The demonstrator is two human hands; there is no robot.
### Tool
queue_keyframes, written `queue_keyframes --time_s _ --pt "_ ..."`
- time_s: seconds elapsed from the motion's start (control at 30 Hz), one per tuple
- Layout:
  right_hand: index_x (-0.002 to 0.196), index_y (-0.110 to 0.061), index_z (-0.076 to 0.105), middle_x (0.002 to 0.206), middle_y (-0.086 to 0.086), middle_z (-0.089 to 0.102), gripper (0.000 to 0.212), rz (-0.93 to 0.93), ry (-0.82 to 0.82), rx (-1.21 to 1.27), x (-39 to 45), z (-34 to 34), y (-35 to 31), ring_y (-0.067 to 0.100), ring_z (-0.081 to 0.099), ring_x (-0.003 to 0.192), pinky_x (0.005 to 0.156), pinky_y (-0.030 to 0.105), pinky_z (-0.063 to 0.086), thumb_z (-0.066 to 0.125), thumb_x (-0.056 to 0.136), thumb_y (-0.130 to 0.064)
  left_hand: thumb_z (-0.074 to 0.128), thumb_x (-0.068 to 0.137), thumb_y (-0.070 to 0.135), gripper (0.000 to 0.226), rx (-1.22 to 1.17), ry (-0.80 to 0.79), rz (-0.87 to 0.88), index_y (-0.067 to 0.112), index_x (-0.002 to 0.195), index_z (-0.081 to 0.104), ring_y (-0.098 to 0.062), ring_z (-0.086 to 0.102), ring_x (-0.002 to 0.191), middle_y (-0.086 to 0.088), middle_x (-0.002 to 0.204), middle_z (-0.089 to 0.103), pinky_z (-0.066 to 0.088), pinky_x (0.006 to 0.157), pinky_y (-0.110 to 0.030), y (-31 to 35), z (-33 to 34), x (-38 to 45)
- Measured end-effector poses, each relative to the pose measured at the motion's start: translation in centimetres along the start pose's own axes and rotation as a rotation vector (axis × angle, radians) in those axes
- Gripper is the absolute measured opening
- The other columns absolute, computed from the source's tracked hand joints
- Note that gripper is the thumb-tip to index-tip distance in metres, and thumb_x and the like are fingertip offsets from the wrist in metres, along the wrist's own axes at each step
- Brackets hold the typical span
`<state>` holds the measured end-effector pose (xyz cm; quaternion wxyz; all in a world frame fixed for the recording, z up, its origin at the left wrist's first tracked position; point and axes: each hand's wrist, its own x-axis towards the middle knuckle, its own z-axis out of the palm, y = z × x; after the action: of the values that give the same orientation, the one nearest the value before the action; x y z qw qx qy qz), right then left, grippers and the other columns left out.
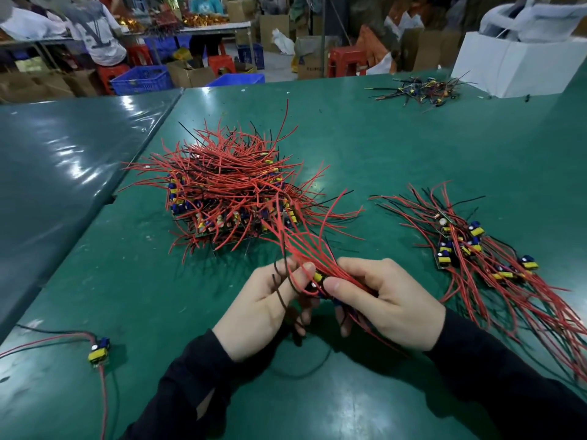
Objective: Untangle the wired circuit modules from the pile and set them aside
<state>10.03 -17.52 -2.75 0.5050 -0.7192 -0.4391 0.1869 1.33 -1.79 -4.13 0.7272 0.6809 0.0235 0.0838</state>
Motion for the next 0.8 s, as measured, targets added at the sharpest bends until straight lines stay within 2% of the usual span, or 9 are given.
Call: queue_keyframes --time_s 0.1,0.2,0.23,0.33,0.5,0.63,0.73,0.8 --pt "0.083 -0.004 0.054 0.055 0.005 0.06 0.027 0.058 -0.097 0.15 -0.2 -0.1 -0.3 0.018 0.06 0.046 0.044 0.024 0.043 0.055 0.09 -0.03 0.054 0.086 0.041 0.031 0.03 -0.066 0.027 0.014 0.07 0.058 -0.011 0.044 0.042 0.0 0.053 0.051 0.039 0.039 -0.02 -0.1 -0.3 -0.3" --pt "0.093 0.004 0.054 0.058 0.012 0.06 0.03 0.086 -0.169 0.268 -0.3 0.0 -0.7 0.016 0.059 0.046 0.044 0.026 0.046 0.054 0.09 -0.026 0.046 0.093 0.026 0.028 0.023 -0.131 0.042 0.021 0.069 0.059 -0.007 0.05 0.043 0.006 0.054 0.056 0.041 0.044 -0.017 -0.4 -0.8 -0.5" --pt "0.096 0.007 0.053 0.058 0.012 0.059 0.032 0.087 -0.178 0.299 -0.3 0.0 -0.8 0.014 0.058 0.046 0.042 0.024 0.046 0.053 0.09 -0.024 0.045 0.094 0.024 0.027 0.002 -0.131 0.035 0.02 0.072 0.06 -0.006 0.053 0.045 0.005 0.056 0.058 0.043 0.045 -0.016 -0.5 -1.0 -0.5" --pt "0.1 0.014 0.05 0.054 0.0 0.058 0.035 0.083 -0.192 0.352 -0.4 -0.2 -1.0 0.009 0.056 0.042 0.04 0.02 0.043 0.051 0.091 -0.02 0.047 0.091 0.032 0.027 -0.037 -0.127 0.027 0.012 0.078 0.061 -0.007 0.056 0.046 0.002 0.058 0.061 0.044 0.045 -0.016 -0.5 -0.9 -0.6" --pt "0.102 0.012 0.052 0.053 -0.001 0.058 0.032 0.074 -0.205 0.434 -0.6 -0.3 -1.0 0.009 0.055 0.041 0.04 0.02 0.043 0.05 0.091 -0.019 0.052 0.087 0.038 0.051 -0.137 -0.152 0.01 -0.012 0.084 0.053 -0.014 0.052 0.042 -0.015 0.059 0.056 0.043 0.042 -0.02 -0.4 -0.6 -0.7" --pt "0.102 0.006 0.056 0.055 0.005 0.058 0.034 0.075 -0.2 0.517 -0.5 -0.2 -1.0 0.012 0.054 0.041 0.041 0.021 0.044 0.054 0.088 -0.025 0.059 0.087 0.043 0.044 -0.222 -0.199 0.021 -0.001 0.081 0.059 -0.017 0.048 0.038 -0.021 0.057 0.051 0.043 0.038 -0.02 0.5 -0.1 -0.7" --pt "0.096 0.002 0.059 0.054 0.003 0.057 0.026 0.071 -0.184 0.476 -0.4 -0.3 -0.8 0.012 0.055 0.041 0.041 0.021 0.044 0.054 0.089 -0.022 0.052 0.091 0.038 0.046 -0.118 -0.162 0.01 -0.005 0.077 0.055 -0.016 0.049 0.038 -0.011 0.051 0.056 0.044 0.041 -0.022 0.8 -0.4 -0.6" --pt "0.094 0.002 0.06 0.06 0.011 0.058 0.022 0.065 -0.202 0.48 -0.3 -0.5 -0.6 0.013 0.055 0.042 0.042 0.02 0.045 0.054 0.089 -0.019 0.057 0.088 0.047 0.042 -0.085 -0.228 0.026 0.007 0.074 0.061 -0.015 0.051 0.039 -0.003 0.053 0.059 0.045 0.043 -0.021 1.1 -0.7 -0.5"
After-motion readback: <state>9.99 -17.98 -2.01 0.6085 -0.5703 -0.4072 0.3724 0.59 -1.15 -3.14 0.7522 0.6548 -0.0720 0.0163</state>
